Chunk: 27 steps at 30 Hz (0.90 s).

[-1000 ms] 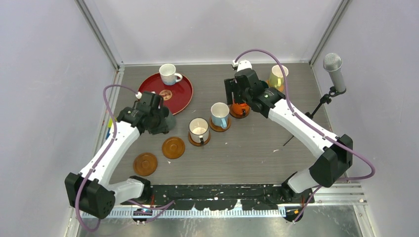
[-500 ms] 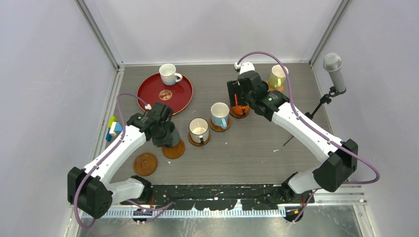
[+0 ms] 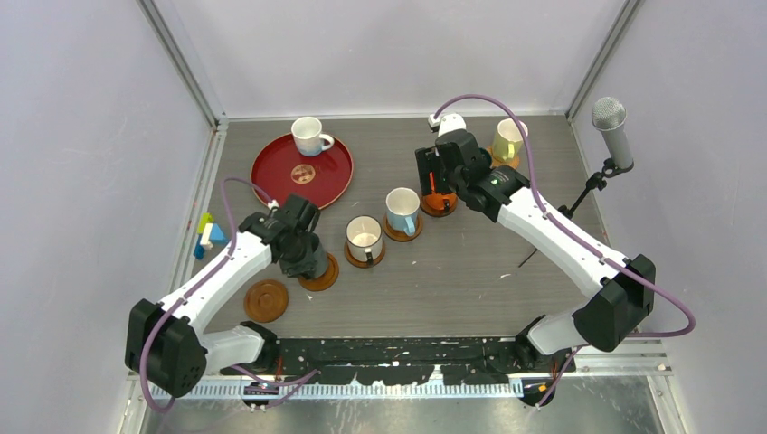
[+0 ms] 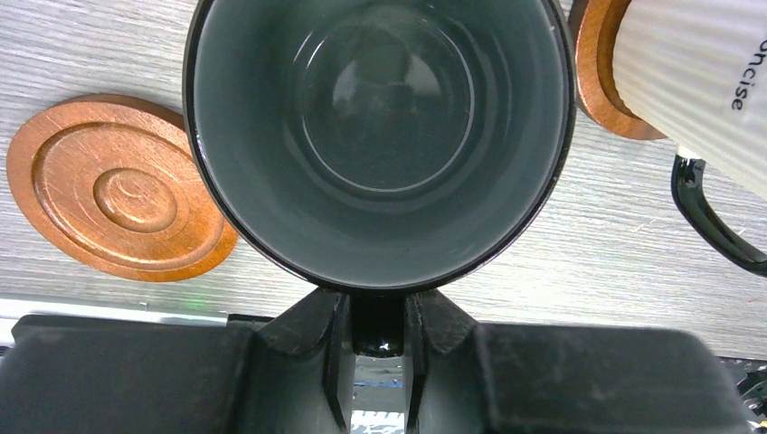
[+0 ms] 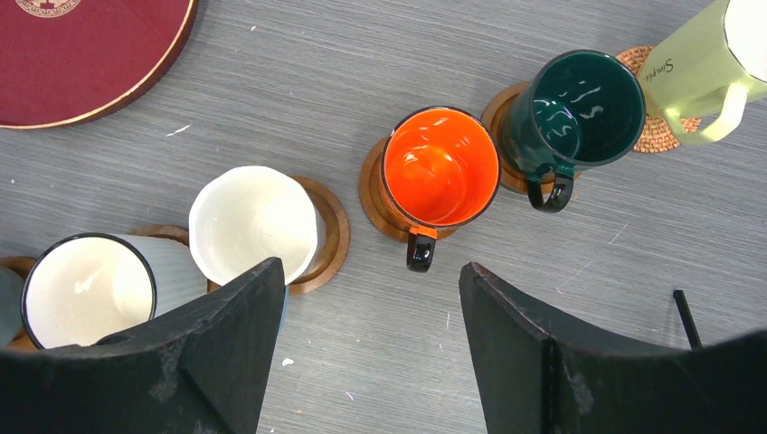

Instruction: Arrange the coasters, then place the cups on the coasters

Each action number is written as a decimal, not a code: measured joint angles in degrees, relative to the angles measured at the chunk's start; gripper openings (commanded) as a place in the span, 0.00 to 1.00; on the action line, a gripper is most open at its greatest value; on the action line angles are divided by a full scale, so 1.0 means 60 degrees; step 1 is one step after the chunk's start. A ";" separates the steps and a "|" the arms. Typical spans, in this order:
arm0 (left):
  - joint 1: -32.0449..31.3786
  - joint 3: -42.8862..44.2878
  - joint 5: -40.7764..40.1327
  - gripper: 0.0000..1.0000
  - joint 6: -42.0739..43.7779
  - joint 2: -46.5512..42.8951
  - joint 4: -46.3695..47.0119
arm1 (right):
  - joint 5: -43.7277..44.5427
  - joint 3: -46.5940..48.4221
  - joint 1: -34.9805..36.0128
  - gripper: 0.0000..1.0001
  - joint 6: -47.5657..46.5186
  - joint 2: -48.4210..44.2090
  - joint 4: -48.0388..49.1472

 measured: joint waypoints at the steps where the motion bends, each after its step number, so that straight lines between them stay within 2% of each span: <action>1: -0.0007 -0.0022 0.0000 0.02 -0.0015 -0.0004 0.0011 | 0.0000 0.0000 0.0000 0.75 0.0000 0.0000 0.0000; 3: -0.0047 -0.0069 0.0000 0.09 -0.0029 -0.0004 0.0022 | 0.0000 0.0000 0.0000 0.75 0.0000 0.0000 0.0000; 7: -0.0098 -0.0124 0.0029 0.17 -0.0069 -0.0004 0.0040 | 0.0000 0.0000 0.0000 0.75 0.0004 0.0000 0.0000; 13: -0.0237 -0.0182 0.0069 0.38 -0.0131 -0.0004 0.0109 | 0.0000 -0.0015 0.0000 0.75 0.0007 0.0000 0.0000; 22: -0.0463 -0.0248 0.0240 0.48 -0.0240 -0.0004 0.0102 | 0.0004 -0.0091 0.0000 0.75 0.0007 0.0000 -0.0026; 27: -0.0718 -0.0248 0.0364 0.59 -0.0240 -0.0004 0.0124 | 0.0000 -0.0091 0.0000 0.75 0.0007 0.0000 -0.0022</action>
